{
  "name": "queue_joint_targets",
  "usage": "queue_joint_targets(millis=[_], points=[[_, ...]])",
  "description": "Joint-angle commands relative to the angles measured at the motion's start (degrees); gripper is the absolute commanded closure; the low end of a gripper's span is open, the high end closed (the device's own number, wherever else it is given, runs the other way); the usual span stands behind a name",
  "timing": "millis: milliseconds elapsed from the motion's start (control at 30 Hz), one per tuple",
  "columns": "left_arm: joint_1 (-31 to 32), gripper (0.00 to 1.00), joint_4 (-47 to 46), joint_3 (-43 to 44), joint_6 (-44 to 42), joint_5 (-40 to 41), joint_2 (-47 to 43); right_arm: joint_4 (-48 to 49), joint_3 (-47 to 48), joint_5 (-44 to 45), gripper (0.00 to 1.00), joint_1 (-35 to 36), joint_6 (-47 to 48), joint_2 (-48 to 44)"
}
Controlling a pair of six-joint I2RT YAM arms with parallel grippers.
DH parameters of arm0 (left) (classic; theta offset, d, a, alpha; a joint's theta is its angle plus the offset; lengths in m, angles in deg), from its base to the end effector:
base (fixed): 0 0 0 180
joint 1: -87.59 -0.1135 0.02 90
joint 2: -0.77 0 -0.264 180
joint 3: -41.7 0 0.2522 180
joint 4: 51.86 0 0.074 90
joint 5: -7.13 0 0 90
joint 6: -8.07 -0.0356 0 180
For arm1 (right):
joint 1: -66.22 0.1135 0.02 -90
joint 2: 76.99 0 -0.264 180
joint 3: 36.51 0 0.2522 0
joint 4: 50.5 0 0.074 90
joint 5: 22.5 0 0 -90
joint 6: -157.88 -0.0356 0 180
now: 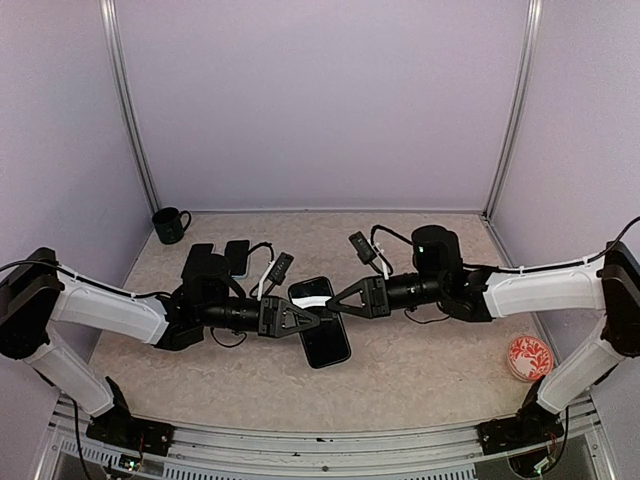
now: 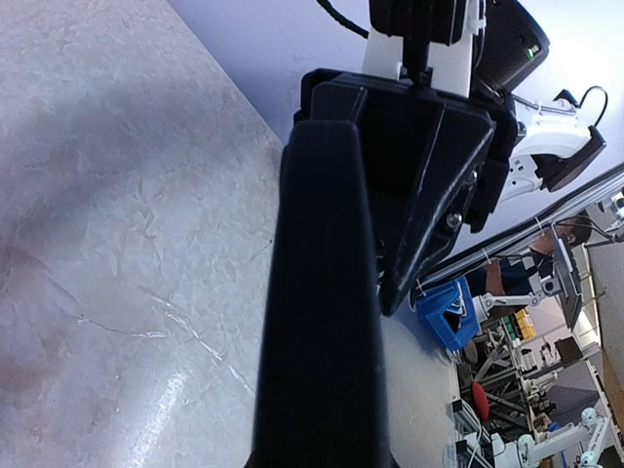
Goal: Put the phone into the phone case
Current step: Pass from the left arm to the right
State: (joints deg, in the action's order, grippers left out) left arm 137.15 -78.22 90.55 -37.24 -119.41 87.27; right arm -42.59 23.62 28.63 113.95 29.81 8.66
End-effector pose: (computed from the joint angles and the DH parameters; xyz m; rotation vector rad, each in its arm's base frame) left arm 0.1812 -0.2453 0.2029 0.6316 1.9929 -1.6660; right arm 0.2017 0.2552 0.2373 -0.7168 2.0460 1.5881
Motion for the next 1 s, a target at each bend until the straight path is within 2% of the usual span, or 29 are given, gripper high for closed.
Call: queue_joint_targets(millis=[0,367,733,867,967], points=[[0.2,1.00,1.7,1.6,-1.9,-3.0,-1.5,3.8,2.6,-10.2,0.73,-1.1,-1.6,1.9],[0.5,1.00,1.2,1.9,-2.9,-7.6,-1.0,4.1,3.9,-14.4,0.72,-1.1,-1.3,4.9],[1.4,1.00,1.5,2.5,-3.9,-11.2,-0.9,5.1,4.9,-18.9,0.80,-1.1,-2.0,7.2],[1.6,1.00,2.1,2.7,-4.4,-11.7,-1.0,6.6,4.8,-20.7,0.87,-1.1,-3.0,8.1],[1.6,1.00,2.9,2.8,-4.6,-11.2,-1.1,7.3,4.8,-21.7,0.99,-1.1,-4.0,8.7]])
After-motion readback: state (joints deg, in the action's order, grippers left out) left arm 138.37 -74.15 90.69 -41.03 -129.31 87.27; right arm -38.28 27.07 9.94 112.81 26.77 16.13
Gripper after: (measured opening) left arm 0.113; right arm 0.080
